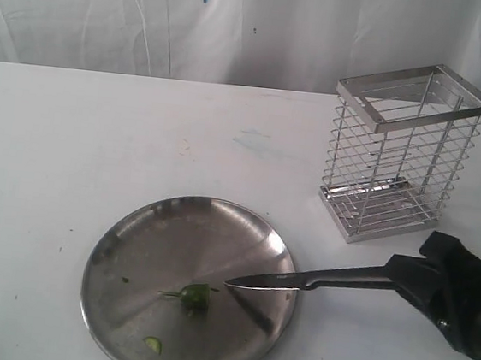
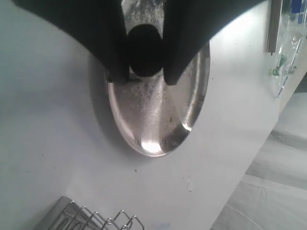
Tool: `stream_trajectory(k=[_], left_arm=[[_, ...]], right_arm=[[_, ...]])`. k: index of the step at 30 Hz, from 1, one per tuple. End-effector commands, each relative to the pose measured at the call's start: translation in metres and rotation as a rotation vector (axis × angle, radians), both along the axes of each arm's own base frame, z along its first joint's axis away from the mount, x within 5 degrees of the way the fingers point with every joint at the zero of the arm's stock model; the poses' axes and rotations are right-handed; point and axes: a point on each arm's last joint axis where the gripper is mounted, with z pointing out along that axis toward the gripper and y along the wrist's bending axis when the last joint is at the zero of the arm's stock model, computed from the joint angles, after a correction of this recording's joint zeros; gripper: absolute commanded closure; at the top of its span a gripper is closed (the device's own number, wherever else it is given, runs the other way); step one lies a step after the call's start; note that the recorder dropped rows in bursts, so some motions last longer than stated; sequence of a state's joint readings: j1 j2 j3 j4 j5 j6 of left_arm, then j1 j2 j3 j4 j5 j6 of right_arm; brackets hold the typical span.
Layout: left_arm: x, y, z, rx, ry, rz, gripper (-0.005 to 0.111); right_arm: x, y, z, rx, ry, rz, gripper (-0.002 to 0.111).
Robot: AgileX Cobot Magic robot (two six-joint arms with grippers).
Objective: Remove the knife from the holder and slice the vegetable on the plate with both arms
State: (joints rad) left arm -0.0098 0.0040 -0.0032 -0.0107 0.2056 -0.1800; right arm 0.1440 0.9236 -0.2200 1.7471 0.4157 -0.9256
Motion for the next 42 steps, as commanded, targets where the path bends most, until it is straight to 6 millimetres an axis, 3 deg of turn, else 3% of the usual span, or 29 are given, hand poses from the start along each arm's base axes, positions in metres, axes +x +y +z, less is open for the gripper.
stream_trajectory(k=[1,7,12,14,17,19,24,29,36,39,42], left_arm=[[0.0,0.0,-0.001,-0.005,-0.004,-0.002,0.107],[0.0,0.0,-0.001,-0.005,-0.004,-0.002,0.107],[0.0,0.0,-0.001,-0.005,-0.004,-0.002,0.107],[0.0,0.0,-0.001,-0.005,-0.004,-0.002,0.107],[0.0,0.0,-0.001,-0.005,-0.004,-0.002,0.107],[0.0,0.0,-0.001,-0.005,-0.004,-0.002,0.107],[0.0,0.0,-0.001,-0.005,-0.004,-0.002,0.107],[0.0,0.0,-0.001,-0.005,-0.004,-0.002,0.107],[0.0,0.0,-0.001,-0.005,-0.004,-0.002,0.107],[0.0,0.0,-0.001,-0.005,-0.004,-0.002,0.107],[0.0,0.0,-0.001,-0.005,-0.004,-0.002,0.107]], right_arm=[[0.003,-0.002,-0.01,-0.032,0.049,-0.014,0.108],[0.021,0.003,-0.012,-0.076,0.069,0.049,0.108],[0.032,0.007,-0.037,-0.167,0.146,0.151,0.108],[0.035,0.013,-0.047,-0.176,0.16,0.242,0.103],[0.04,0.018,-0.059,-0.131,0.227,0.287,0.08],[0.042,0.016,-0.07,-0.159,0.279,0.269,0.072],[0.042,0.015,-0.075,-0.166,0.305,0.27,0.063],[0.047,0.016,-0.066,-0.174,0.244,0.283,0.063],[0.059,0.018,-0.026,-0.226,0.063,0.309,0.063],[0.071,0.02,-0.01,-0.257,0.126,0.387,0.063],[0.092,0.026,0.004,-0.316,0.287,0.594,0.063]])
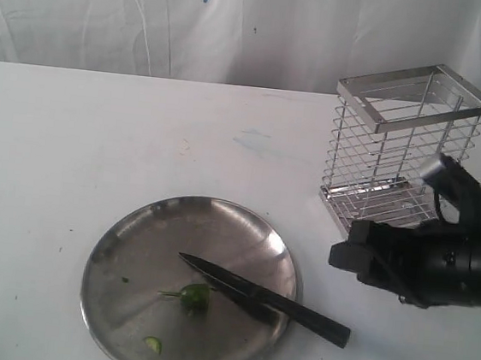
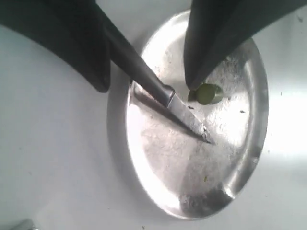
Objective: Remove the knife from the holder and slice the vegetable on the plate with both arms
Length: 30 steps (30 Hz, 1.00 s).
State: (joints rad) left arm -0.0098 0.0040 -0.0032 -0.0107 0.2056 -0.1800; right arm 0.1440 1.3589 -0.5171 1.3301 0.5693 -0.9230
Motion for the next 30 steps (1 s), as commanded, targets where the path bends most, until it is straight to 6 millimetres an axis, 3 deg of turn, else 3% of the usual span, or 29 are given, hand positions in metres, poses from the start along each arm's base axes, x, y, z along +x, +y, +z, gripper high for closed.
stream_trajectory(k=[1,4,8,13,18,21,30], left_arm=[[0.0,0.0,-0.001,-0.005,-0.004,-0.002,0.107],[0.0,0.0,-0.001,-0.005,-0.004,-0.002,0.107],[0.0,0.0,-0.001,-0.005,-0.004,-0.002,0.107],[0.0,0.0,-0.001,-0.005,-0.004,-0.002,0.107],[0.0,0.0,-0.001,-0.005,-0.004,-0.002,0.107],[0.0,0.0,-0.001,-0.005,-0.004,-0.002,0.107],[0.0,0.0,-0.001,-0.005,-0.004,-0.002,0.107]], right_arm=[[0.027,0.006,0.018,-0.125,0.274,0.278,0.063],[0.042,0.008,0.023,-0.155,0.455,0.479,0.063],[0.068,0.011,0.017,-0.174,0.389,0.562,0.063],[0.07,0.002,0.001,-0.307,0.355,0.724,0.063],[0.073,-0.005,-0.015,-0.394,0.363,0.739,0.055],[0.075,-0.002,-0.021,-0.36,0.38,0.727,0.05],[0.081,0.011,-0.042,-0.208,0.336,0.802,0.049]])
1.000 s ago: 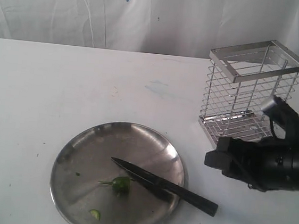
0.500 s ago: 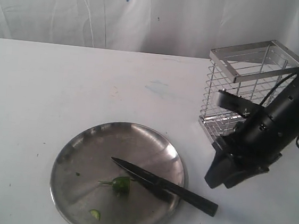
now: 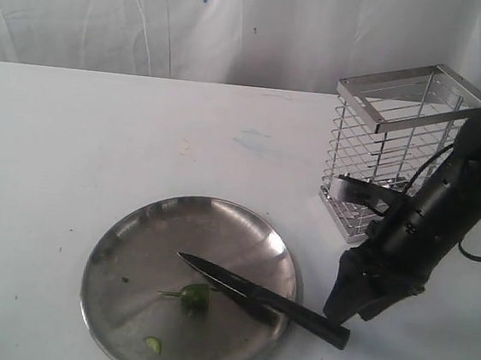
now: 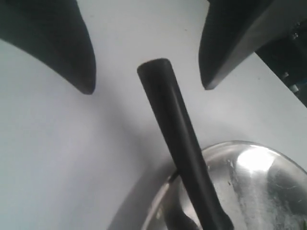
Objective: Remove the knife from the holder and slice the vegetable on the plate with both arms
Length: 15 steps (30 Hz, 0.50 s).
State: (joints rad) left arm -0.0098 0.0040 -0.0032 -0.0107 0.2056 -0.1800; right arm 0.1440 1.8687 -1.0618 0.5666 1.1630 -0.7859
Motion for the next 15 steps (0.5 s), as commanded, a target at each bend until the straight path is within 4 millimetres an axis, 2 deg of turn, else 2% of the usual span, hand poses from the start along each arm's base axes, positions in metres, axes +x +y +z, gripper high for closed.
stream_trajectory(k=[1,10,15], left_arm=[[0.0,0.0,-0.001,-0.005,-0.004,-0.002,0.107],[0.0,0.0,-0.001,-0.005,-0.004,-0.002,0.107],[0.0,0.0,-0.001,-0.005,-0.004,-0.002,0.107]], right_arm=[[0.002,0.003,-0.009,0.064,-0.013,0.055,0.049],[0.005,0.005,-0.034,0.092,0.018,0.082,0.049],[0.006,0.01,-0.04,0.158,0.029,0.07,0.049]])
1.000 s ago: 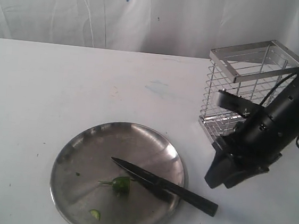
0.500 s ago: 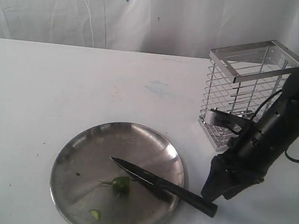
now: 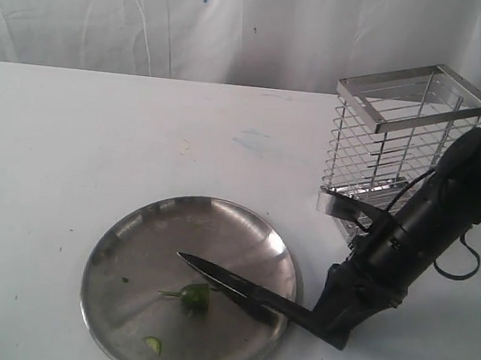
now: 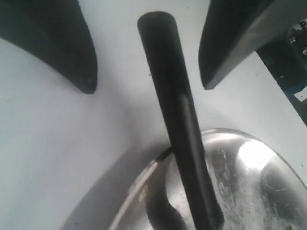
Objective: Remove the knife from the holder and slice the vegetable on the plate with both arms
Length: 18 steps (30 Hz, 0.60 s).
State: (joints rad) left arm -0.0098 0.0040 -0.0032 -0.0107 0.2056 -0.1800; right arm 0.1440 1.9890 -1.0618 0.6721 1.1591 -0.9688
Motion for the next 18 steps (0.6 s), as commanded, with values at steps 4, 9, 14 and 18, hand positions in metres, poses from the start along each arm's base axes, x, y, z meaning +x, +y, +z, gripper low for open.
stream_trajectory(k=[4,9,14,18], left_arm=[[0.0,0.0,-0.001,-0.005,-0.004,-0.002,0.107],[0.0,0.0,-0.001,-0.005,-0.004,-0.002,0.107],[0.0,0.0,-0.001,-0.005,-0.004,-0.002,0.107],[0.0,0.0,-0.001,-0.005,-0.004,-0.002,0.107]], right_arm=[[0.001,0.004,-0.006,0.074,0.005,-0.001,0.05],[-0.001,0.006,-0.005,0.079,0.019,0.018,0.053],[-0.006,0.015,-0.006,0.066,0.021,0.07,0.061],[-0.011,0.024,-0.007,0.05,0.017,0.128,0.08]])
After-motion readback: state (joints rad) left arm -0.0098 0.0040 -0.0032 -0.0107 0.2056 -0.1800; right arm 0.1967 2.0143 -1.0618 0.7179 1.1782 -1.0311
